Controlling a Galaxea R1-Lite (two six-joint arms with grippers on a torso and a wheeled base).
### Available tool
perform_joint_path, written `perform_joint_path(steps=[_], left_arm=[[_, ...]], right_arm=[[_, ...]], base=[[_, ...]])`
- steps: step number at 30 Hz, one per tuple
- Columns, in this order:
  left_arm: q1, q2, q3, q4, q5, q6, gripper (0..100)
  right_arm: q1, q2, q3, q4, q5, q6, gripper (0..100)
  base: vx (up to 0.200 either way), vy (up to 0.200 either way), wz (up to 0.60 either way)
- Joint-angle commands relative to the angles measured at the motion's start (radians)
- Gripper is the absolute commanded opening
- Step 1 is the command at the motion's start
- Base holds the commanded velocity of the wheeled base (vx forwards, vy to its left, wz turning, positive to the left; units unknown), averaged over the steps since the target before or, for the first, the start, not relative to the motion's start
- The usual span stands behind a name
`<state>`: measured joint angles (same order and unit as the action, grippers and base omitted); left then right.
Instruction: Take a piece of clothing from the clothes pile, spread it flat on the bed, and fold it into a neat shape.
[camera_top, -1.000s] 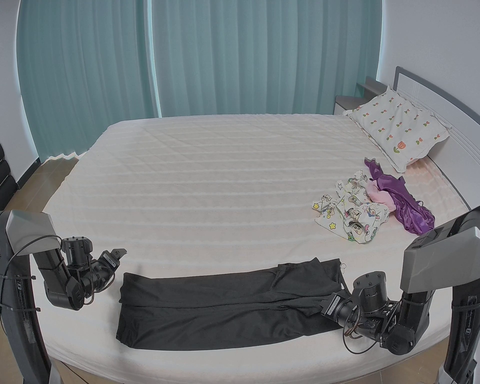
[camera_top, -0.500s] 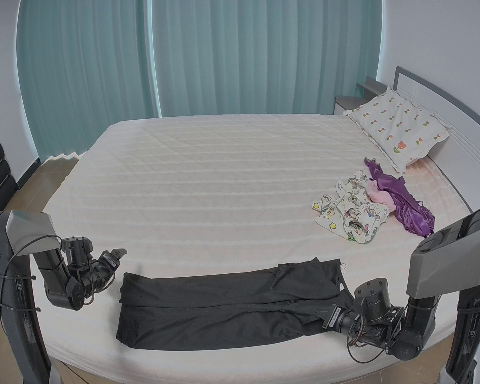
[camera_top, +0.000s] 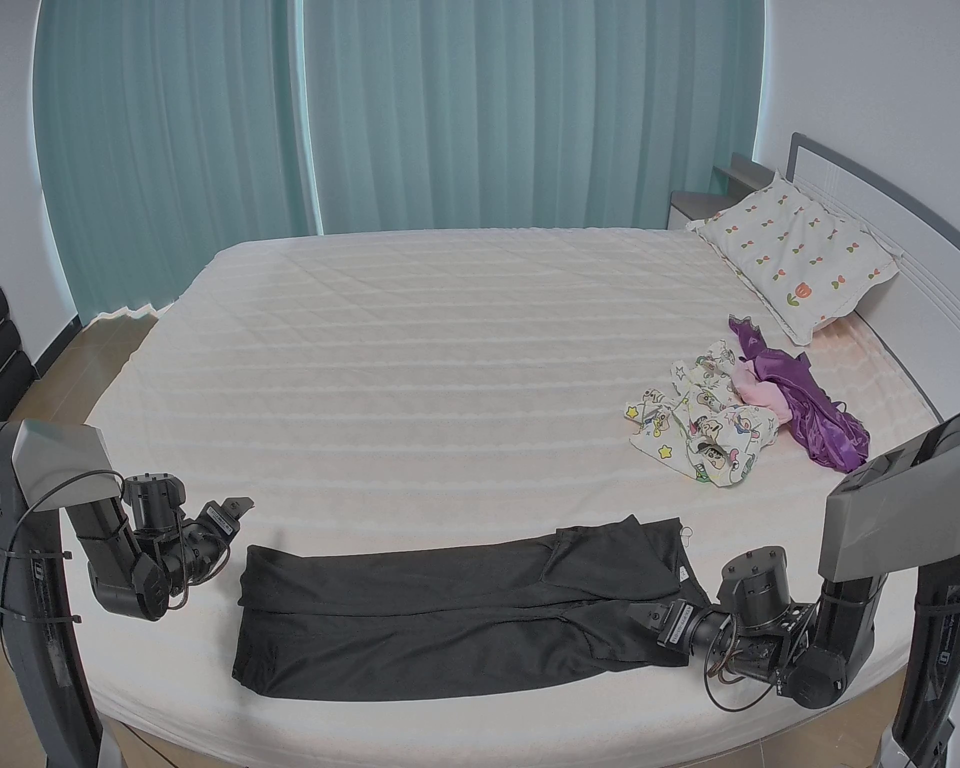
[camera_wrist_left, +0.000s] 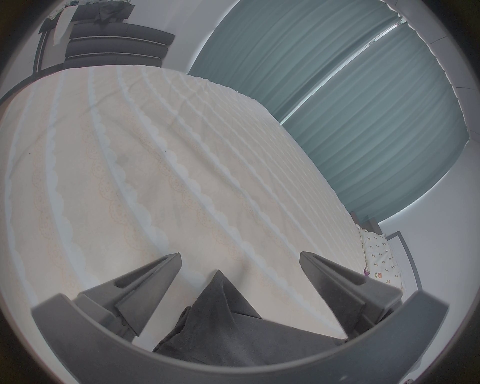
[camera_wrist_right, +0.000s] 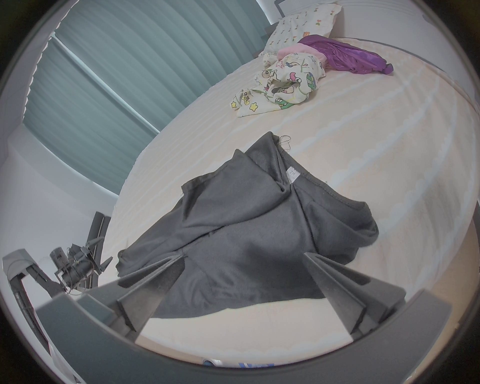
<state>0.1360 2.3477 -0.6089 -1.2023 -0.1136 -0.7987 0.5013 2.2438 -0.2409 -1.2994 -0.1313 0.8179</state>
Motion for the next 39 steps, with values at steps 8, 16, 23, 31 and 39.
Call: perform_joint_path(steps=[8, 16, 23, 31, 39], left_arm=[[-0.004, 0.001, 0.003, 0.000, -0.001, 0.000, 100], [-0.004, 0.001, 0.001, 0.000, -0.001, 0.000, 100], [-0.004, 0.001, 0.000, 0.000, -0.001, 0.000, 100], [0.002, -0.004, -0.011, 0.000, -0.001, -0.002, 100], [0.002, 0.001, -0.009, 0.000, -0.001, -0.002, 100]], right_arm=[[-0.124, 0.109, -0.118, -0.001, 0.039, -0.020, 100], [-0.165, 0.125, -0.124, -0.011, 0.099, -0.039, 100], [-0.161, 0.191, -0.124, -0.081, 0.121, -0.077, 0], [-0.178, 0.223, -0.104, -0.135, 0.113, -0.152, 0], [-0.221, 0.215, -0.090, -0.192, 0.113, -0.154, 0]], base=[[0.000, 0.000, 0.00], [0.000, 0.000, 0.00], [0.000, 0.000, 0.00], [0.000, 0.000, 0.00], [0.000, 0.000, 0.00]])
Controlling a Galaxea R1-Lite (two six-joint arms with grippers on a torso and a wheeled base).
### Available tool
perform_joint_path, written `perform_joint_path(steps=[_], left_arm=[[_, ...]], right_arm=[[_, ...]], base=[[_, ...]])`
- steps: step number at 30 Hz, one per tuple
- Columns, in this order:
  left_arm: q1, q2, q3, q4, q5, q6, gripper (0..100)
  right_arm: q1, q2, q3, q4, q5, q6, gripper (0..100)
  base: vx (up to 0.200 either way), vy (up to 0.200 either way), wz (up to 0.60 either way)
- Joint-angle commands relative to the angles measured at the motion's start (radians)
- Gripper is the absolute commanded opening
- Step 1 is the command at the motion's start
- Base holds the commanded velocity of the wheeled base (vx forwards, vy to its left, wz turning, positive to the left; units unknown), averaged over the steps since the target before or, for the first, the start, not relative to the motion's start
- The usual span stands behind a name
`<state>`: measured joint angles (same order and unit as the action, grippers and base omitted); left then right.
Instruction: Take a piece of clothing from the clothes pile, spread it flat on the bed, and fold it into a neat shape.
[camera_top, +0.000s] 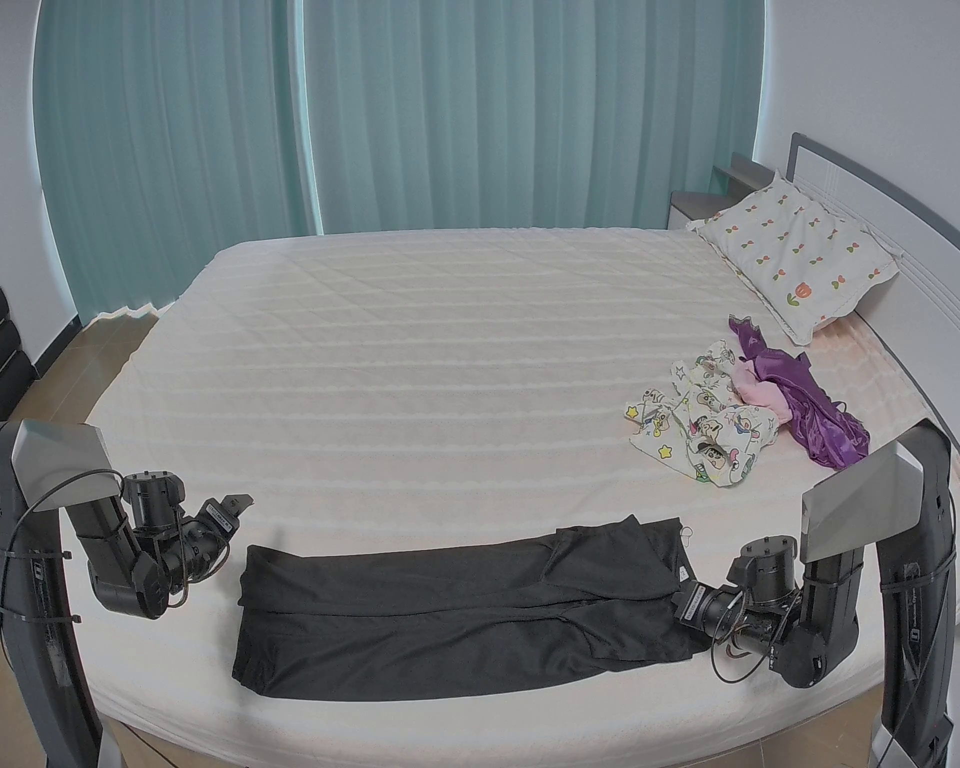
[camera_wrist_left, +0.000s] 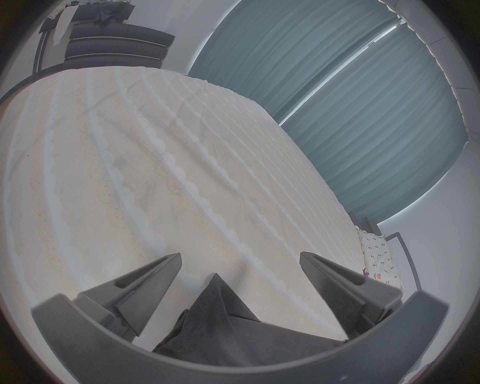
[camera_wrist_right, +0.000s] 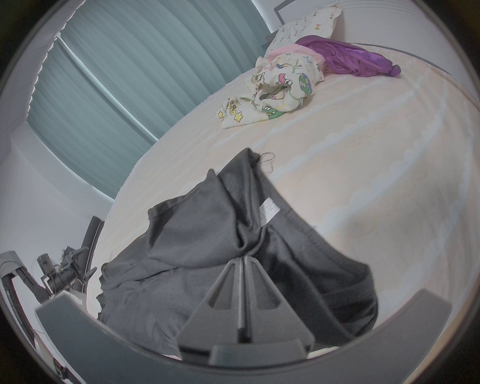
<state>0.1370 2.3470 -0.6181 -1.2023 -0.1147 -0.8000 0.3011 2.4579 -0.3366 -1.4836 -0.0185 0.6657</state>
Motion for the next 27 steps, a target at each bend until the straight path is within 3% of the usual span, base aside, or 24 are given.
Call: perform_joint_path(steps=[1, 9, 10, 18, 24, 25, 27], left_arm=[[0.001, 0.002, 0.000, 0.000, 0.000, -0.001, 100], [0.000, 0.002, 0.008, 0.000, -0.005, 0.001, 100], [0.000, -0.002, 0.015, 0.000, -0.008, 0.001, 100], [0.000, -0.048, 0.055, 0.010, -0.017, 0.016, 100], [0.032, -0.164, 0.123, 0.119, -0.138, 0.125, 100], [0.035, -0.201, 0.158, 0.214, -0.221, 0.216, 100], [0.035, -0.201, 0.158, 0.214, -0.221, 0.216, 100]], right_arm=[[-0.028, 0.001, 0.007, -0.017, 0.000, -0.002, 0], [-0.049, 0.010, 0.025, -0.076, 0.009, -0.006, 0], [-0.049, 0.009, 0.031, -0.078, 0.009, -0.009, 100], [-0.069, 0.009, 0.028, -0.080, 0.011, -0.009, 100], [-0.112, -0.014, 0.022, -0.080, 0.029, -0.005, 100], [-0.129, -0.025, 0.021, -0.080, 0.049, -0.003, 100], [-0.129, -0.025, 0.021, -0.080, 0.049, -0.003, 100]], base=[[0.000, 0.000, 0.00], [0.000, 0.000, 0.00], [0.000, 0.000, 0.00], [0.000, 0.000, 0.00], [0.000, 0.000, 0.00], [0.000, 0.000, 0.00], [0.000, 0.000, 0.00]])
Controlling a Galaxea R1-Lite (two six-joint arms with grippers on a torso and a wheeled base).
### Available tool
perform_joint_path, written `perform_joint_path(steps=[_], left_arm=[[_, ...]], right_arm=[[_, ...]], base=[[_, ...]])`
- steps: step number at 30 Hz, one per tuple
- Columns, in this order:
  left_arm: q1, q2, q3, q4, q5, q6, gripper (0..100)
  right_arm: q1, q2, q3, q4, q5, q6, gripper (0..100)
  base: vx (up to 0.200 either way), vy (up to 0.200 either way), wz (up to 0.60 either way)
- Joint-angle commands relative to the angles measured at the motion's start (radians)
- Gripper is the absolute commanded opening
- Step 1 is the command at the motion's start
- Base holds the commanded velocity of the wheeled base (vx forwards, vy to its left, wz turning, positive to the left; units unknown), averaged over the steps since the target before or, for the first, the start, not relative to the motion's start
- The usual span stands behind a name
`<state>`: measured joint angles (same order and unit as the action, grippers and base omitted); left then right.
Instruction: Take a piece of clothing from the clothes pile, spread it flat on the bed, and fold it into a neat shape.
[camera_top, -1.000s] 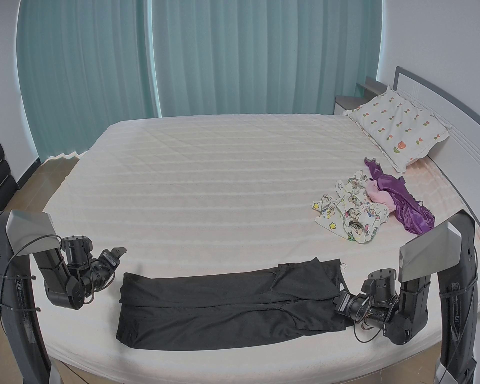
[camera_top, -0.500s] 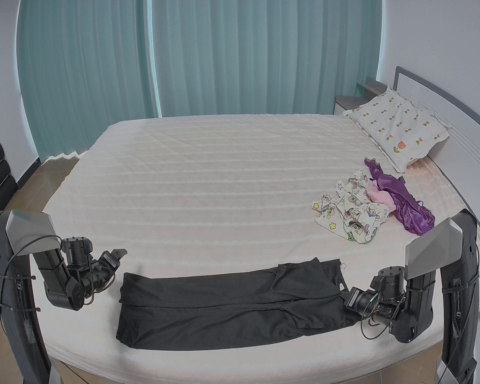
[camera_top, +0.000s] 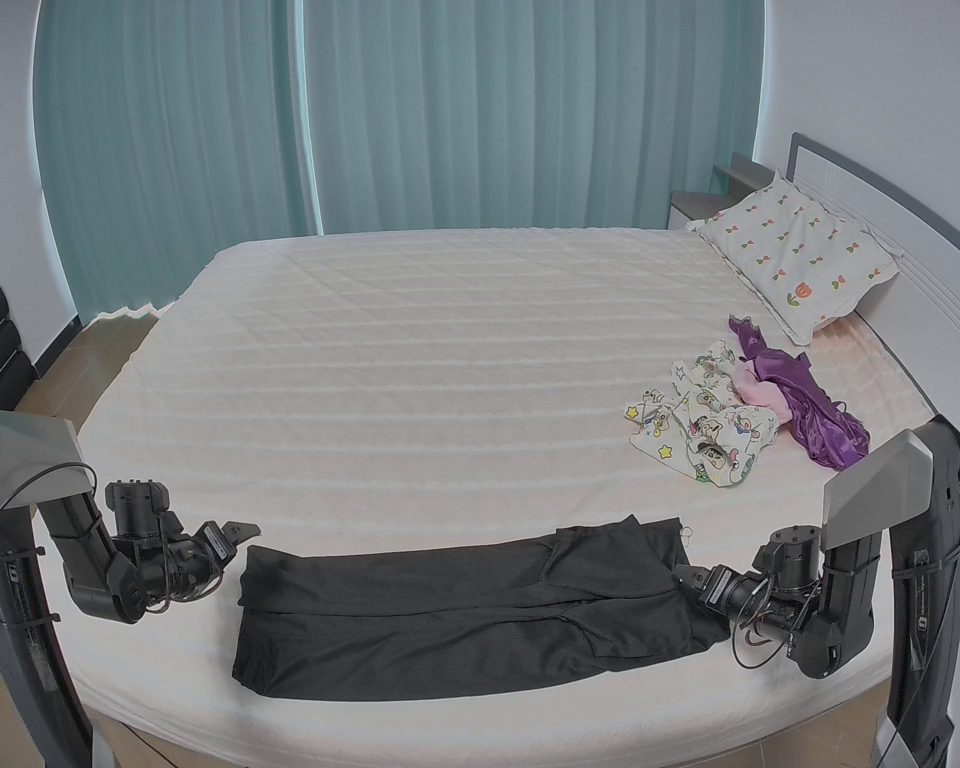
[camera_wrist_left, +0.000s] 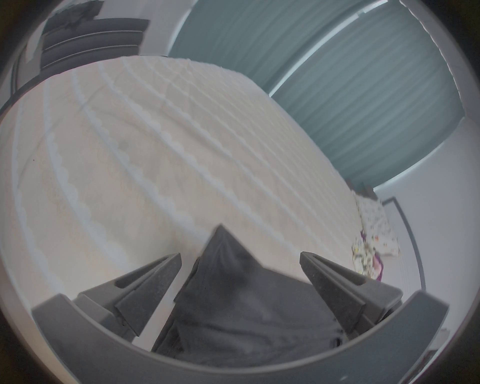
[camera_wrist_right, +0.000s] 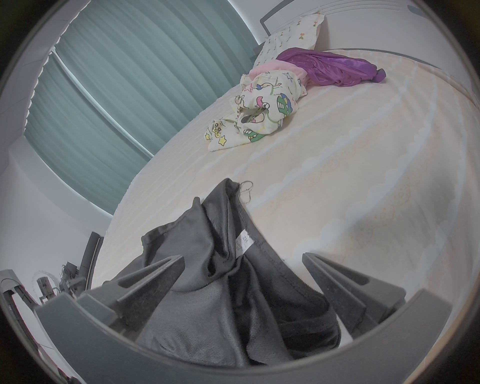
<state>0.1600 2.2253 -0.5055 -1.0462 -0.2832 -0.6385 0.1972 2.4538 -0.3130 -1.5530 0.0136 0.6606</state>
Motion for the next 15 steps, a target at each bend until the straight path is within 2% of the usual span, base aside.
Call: perform_joint_path(steps=[1, 5, 13, 15], left_arm=[[0.010, -0.079, 0.076, 0.140, -0.082, 0.186, 100], [0.004, -0.030, 0.091, 0.140, -0.082, 0.307, 100], [-0.028, 0.031, 0.087, 0.095, -0.050, 0.327, 100], [-0.046, 0.057, 0.082, 0.080, -0.002, 0.342, 100]], right_arm=[[-0.032, -0.021, -0.003, -0.010, 0.023, 0.002, 100], [-0.028, -0.016, -0.005, -0.010, 0.023, 0.002, 100], [-0.027, -0.013, -0.003, -0.010, 0.022, 0.002, 100], [-0.030, -0.019, 0.000, -0.010, 0.023, 0.002, 100]], base=[[0.000, 0.000, 0.00], [0.000, 0.000, 0.00], [0.000, 0.000, 0.00], [0.000, 0.000, 0.00]])
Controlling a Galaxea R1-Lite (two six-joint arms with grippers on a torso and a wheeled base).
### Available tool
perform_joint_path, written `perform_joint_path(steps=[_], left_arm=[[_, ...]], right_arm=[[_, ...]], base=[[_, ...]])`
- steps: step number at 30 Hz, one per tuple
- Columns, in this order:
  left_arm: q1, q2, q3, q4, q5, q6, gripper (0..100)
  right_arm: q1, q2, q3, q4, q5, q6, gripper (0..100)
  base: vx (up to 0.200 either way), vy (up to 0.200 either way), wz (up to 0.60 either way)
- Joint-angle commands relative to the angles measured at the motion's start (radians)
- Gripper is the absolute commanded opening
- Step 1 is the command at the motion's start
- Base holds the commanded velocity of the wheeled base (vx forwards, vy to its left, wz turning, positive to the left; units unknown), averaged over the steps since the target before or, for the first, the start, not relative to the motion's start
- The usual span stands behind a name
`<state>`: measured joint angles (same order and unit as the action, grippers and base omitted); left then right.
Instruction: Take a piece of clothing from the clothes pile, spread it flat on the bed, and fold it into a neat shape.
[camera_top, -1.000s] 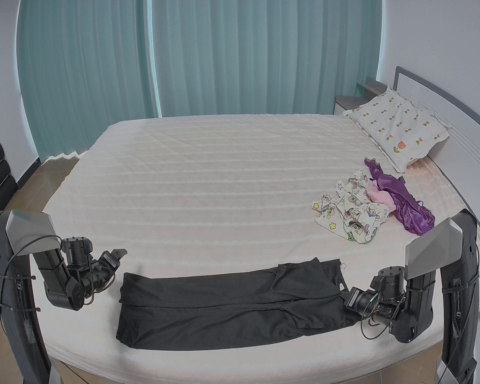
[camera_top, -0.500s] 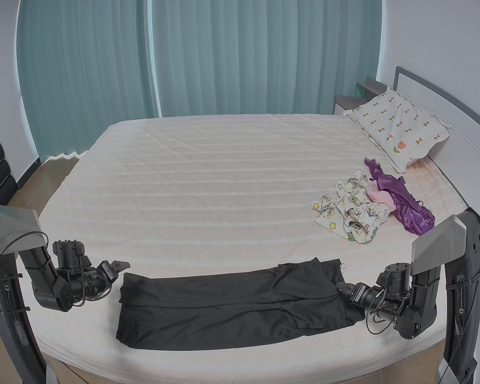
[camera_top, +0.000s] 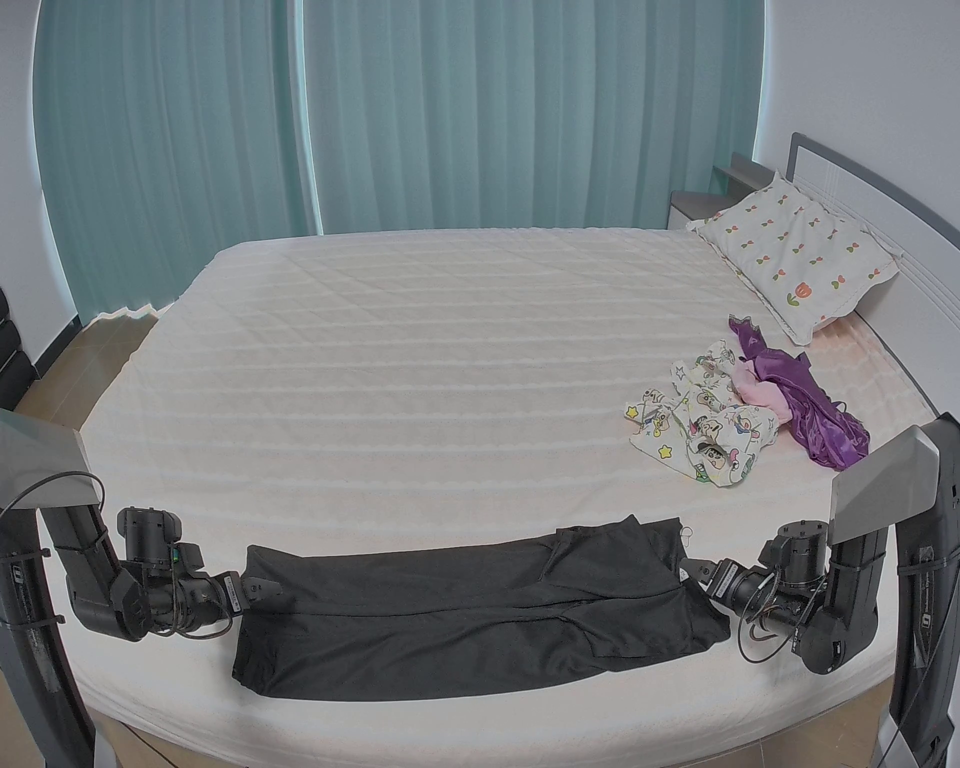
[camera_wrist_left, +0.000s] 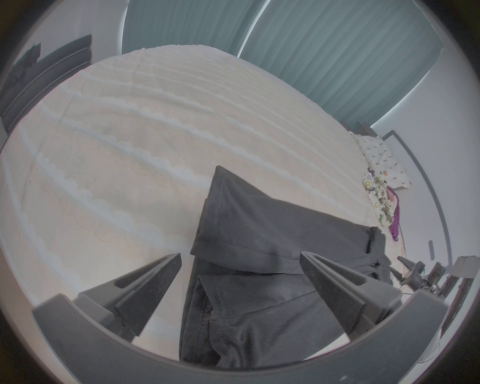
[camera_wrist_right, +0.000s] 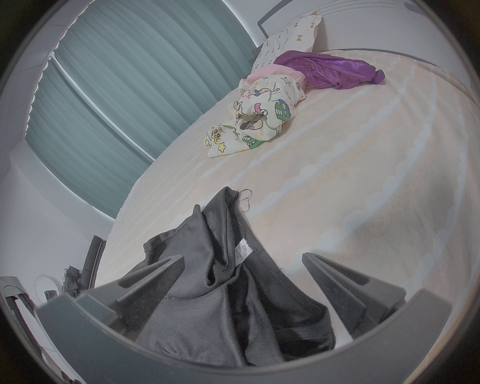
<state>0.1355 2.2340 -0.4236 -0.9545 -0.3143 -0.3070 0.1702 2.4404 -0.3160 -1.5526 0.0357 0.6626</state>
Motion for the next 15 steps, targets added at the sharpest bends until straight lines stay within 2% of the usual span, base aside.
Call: perform_joint_path(steps=[1, 8, 15], left_arm=[[-0.024, 0.053, -0.001, -0.015, 0.034, 0.012, 100], [-0.060, 0.134, -0.014, -0.144, 0.130, 0.006, 100], [-0.080, 0.144, -0.015, -0.150, 0.133, 0.009, 100]], right_arm=[[-0.003, -0.006, 0.003, -0.011, 0.001, 0.000, 100], [-0.005, -0.006, 0.003, -0.011, 0.001, -0.001, 100], [-0.001, -0.008, 0.008, -0.011, 0.001, -0.001, 100]], base=[[0.000, 0.000, 0.00], [0.000, 0.000, 0.00], [0.000, 0.000, 0.00]])
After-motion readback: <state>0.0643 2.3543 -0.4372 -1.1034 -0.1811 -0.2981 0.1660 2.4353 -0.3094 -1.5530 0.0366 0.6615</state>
